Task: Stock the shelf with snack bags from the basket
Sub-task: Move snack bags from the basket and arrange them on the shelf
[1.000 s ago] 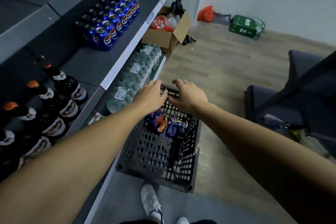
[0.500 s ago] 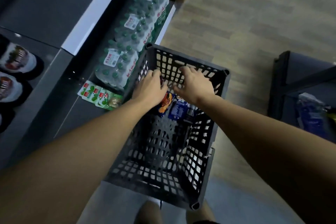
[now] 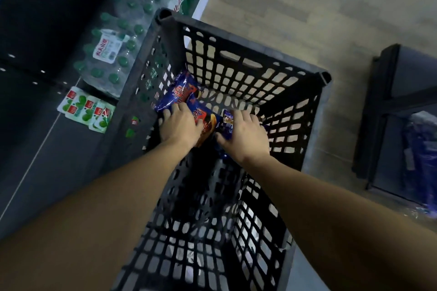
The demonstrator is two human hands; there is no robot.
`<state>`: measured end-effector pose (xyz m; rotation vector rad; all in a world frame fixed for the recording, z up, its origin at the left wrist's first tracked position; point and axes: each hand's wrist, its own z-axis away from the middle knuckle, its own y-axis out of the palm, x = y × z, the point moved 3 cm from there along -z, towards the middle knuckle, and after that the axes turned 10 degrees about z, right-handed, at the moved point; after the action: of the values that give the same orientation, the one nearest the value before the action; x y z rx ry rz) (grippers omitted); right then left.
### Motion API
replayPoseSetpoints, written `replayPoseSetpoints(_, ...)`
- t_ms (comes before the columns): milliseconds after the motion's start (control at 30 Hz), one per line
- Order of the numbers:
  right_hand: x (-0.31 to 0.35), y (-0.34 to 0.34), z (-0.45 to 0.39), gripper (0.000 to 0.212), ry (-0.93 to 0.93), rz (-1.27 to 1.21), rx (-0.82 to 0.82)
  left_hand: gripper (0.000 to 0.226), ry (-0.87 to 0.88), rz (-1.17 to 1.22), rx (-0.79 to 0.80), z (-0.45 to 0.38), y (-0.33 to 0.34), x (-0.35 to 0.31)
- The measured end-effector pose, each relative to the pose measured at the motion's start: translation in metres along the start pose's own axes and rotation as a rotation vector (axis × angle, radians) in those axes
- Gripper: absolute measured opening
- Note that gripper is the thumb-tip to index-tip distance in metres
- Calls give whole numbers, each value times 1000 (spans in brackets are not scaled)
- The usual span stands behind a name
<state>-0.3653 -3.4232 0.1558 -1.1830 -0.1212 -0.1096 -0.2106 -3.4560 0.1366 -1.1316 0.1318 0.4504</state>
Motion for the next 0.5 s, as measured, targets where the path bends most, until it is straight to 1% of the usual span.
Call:
replayPoseSetpoints(100, 0, 12, -12, 66, 26, -8, 1, 69, -2, -112, -66, -8, 8, -2)
replayPoseSetpoints(200, -10, 24, -27, 60, 86, 23, 58, 77, 2, -177, -67, -9, 15, -1)
replayPoseSetpoints(233, -15, 28, -34, 60, 100, 42, 89, 73, 10, -194, -60, -8, 16, 0)
replayPoseSetpoints(300, -22, 36, -48, 64, 108, 81, 154, 59, 42, -221, -49, -3, 16, 3)
replayPoseSetpoints(333, -23, 39, -55, 68, 102, 98, 183, 55, 57, -217, -42, -1, 16, 5)
replayPoseSetpoints(400, -22, 47, -66, 76, 93, 116, 241, 57, 74, -173, -17, 4, 14, 10)
replayPoseSetpoints(500, -19, 50, -74, 75, 88, 132, 351, 56, 63, -67, 38, 10, 11, 21)
